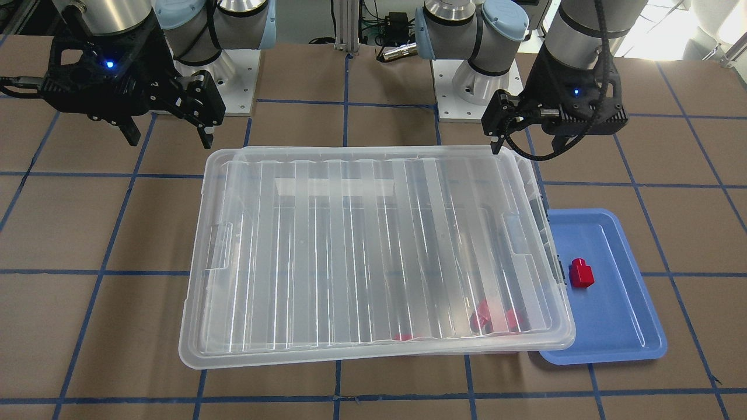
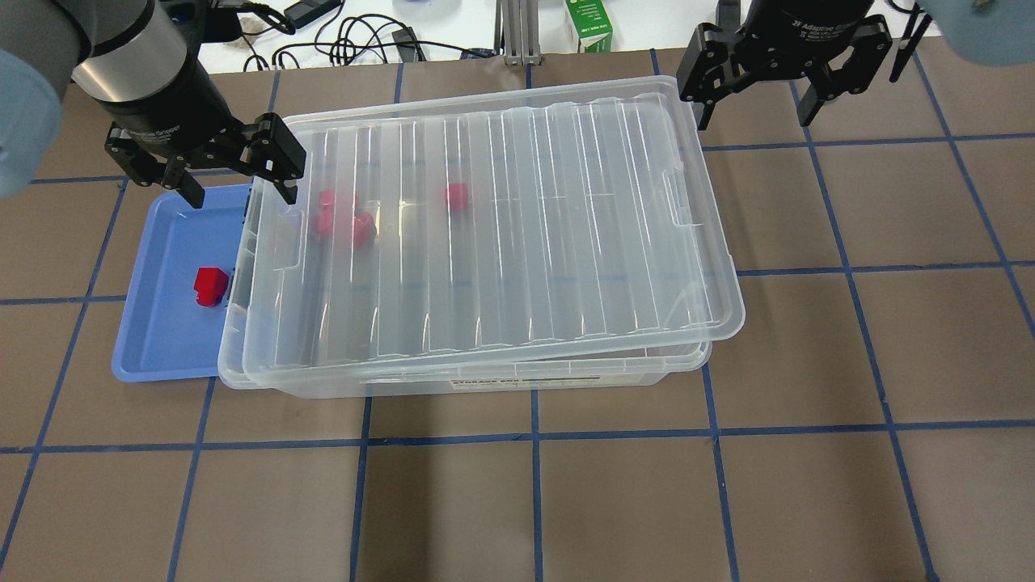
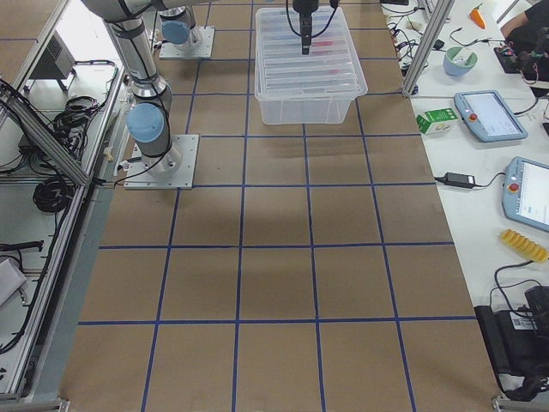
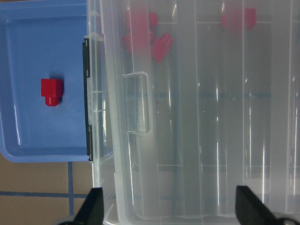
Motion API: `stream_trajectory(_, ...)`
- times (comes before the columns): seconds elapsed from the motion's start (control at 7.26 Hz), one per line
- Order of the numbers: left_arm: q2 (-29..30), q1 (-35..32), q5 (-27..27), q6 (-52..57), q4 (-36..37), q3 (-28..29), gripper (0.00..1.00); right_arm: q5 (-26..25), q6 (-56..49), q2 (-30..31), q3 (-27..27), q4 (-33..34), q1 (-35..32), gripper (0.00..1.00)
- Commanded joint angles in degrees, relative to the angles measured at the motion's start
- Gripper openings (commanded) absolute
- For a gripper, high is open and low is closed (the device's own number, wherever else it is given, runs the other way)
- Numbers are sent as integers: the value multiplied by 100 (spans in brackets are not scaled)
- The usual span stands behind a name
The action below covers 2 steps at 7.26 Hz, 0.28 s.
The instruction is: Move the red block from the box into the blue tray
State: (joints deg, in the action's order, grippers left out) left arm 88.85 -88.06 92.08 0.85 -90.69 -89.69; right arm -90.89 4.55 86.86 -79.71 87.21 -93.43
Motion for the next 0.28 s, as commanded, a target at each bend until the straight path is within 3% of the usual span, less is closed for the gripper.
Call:
stream_trajectory(0.0, 1, -10, 3, 3, -71, -4, 100, 10, -15, 24, -9, -11, 0, 100)
stream_trajectory(0.14, 1, -10, 3, 3, -71, -22, 100, 10, -41, 24, -9, -3, 0, 100)
